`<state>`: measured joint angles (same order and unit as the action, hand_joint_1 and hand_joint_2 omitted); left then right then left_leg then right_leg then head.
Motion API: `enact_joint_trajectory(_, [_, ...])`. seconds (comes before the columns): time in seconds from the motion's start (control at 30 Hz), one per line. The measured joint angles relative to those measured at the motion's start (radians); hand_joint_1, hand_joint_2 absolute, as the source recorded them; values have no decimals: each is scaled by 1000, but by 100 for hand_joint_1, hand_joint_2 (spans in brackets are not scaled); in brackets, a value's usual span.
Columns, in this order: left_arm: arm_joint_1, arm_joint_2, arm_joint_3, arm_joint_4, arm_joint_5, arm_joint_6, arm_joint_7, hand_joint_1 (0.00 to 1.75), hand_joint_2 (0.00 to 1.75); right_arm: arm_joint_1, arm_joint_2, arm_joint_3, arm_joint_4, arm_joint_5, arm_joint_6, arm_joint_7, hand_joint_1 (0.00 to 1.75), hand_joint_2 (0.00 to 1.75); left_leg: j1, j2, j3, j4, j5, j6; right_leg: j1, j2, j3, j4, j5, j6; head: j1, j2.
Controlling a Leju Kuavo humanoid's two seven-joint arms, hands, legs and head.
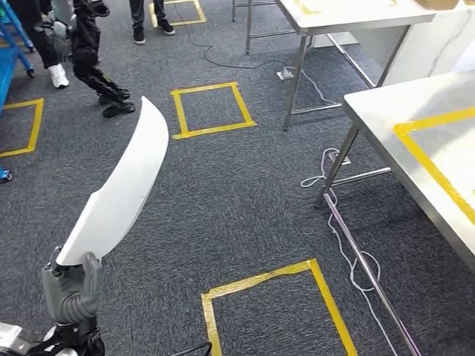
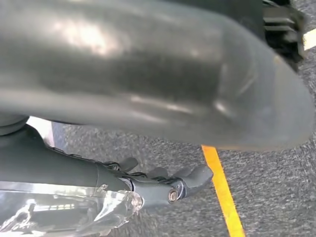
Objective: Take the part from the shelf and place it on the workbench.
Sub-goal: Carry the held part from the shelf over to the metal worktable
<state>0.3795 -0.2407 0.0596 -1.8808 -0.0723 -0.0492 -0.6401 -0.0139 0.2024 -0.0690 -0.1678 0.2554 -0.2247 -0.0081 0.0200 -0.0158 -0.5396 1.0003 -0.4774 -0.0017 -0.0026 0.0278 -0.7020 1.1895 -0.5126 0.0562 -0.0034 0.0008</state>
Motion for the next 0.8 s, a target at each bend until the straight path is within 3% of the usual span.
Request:
enact_joint_trajectory(0.07, [4, 0, 4, -1, 1, -1, 0, 175, 175, 0, 0, 0, 0, 1, 2, -2, 0, 0, -5, 34, 3, 0, -4, 3, -1, -18, -53, 111, -41, 2, 0, 0])
enact_joint_trajectory(0.1, [4, 0, 6, -1, 1, -1, 0, 175, 175, 1, 0, 0, 0, 1, 3, -2, 0, 0, -6, 49, 5, 0, -6, 3, -1, -20, -56, 120, -36, 2, 0, 0])
enact_joint_trajectory(0.17, [4, 0, 10, -1, 1, -1, 0, 175, 175, 1, 0, 0, 0, 0, 3, -2, 0, 0, -8, 76, 15, 0, -14, 0, 0, -31, 0, 23, 23, -1, 1, 0])
enact_joint_trajectory(0.23, [4, -1, 14, -1, 1, -1, 0, 175, 175, 1, 0, 0, 0, 0, 3, -2, 0, 0, -13, 97, 25, 1, -23, -9, 6, -70, 71, -102, 67, -10, 0, 0])
enact_joint_trajectory(0.3, [3, -2, 16, -2, 1, -5, 0, 175, 175, 0, 0, 0, 0, 1, 3, -3, 0, 0, -18, 112, 32, 0, -29, -18, 12, -87, 94, -144, 71, -23, -1, 0])
enact_joint_trajectory(0.37, [3, -4, 18, -2, 0, -14, 0, 175, 175, 0, 0, 0, 0, 0, 1, -3, 0, 0, -17, 124, 36, -3, -32, -28, 12, -64, 91, -148, 74, -35, -1, 0])
enact_joint_trajectory(0.4, [2, -6, 20, -3, -1, -20, 0, 175, 175, 1, 0, 0, 0, 0, -1, -3, 0, 0, -15, 114, 35, 3, -39, -33, 10, -53, 92, -152, 76, -41, -2, 0])
enact_joint_trajectory(0.47, [1, -9, 23, -5, -3, -27, 0, 175, 175, -1, 0, 0, 0, 0, -6, -3, 0, 0, -12, 69, 6, 68, -81, -40, 4, -30, 97, -159, 80, -51, -7, 0])
enact_joint_trajectory(0.53, [3, -10, 26, -6, -4, -31, 0, 175, 175, -1, 0, 0, 0, 0, -7, -3, 0, 0, -11, 31, -65, 200, -138, -42, 3, -5, 97, -160, 81, -55, -12, 0])
enact_joint_trajectory(0.57, [4, -10, 28, -6, -4, -31, 0, 175, 175, -1, 0, 0, 0, 0, -8, -3, 0, 0, -11, 26, -98, 255, -151, -42, 3, 9, 97, -160, 81, -56, -13, 0])
enact_joint_trajectory(0.6, [5, -10, 30, -6, -4, -32, 0, 175, 175, -1, 0, 0, 0, 0, -8, -3, 0, 0, -11, 24, -119, 280, -144, -42, 2, 24, 98, -160, 81, -56, -13, 0])
enact_joint_trajectory(0.63, [5, -11, 31, -6, -5, -32, 0, 175, 175, -1, 0, 0, 0, 0, -8, -3, 0, 0, -10, 21, -120, 267, -118, -42, 1, 40, 99, -160, 81, -55, -13, 0])
enact_joint_trajectory(0.67, [5, -11, 32, -6, -6, -31, 0, 175, 175, -1, 0, 0, 0, 0, -8, -3, 0, 0, -8, 15, -104, 219, -78, -43, -1, 56, 100, -159, 81, -53, -13, 0])
enact_joint_trajectory(0.73, [5, -13, 35, -6, -20, -24, 0, 175, 175, -3, 0, 0, 0, 0, -8, -3, 0, 0, 3, -37, -53, 90, -11, -47, -3, 86, 97, -153, 81, -42, -15, 0])
enact_joint_trajectory(0.8, [5, -16, 39, -6, -43, -10, 0, 175, 175, -3, 0, 0, 0, 0, -8, -2, 0, 0, 9, -80, -28, 23, 6, -45, -4, 112, 86, -150, 82, -29, -17, 0])
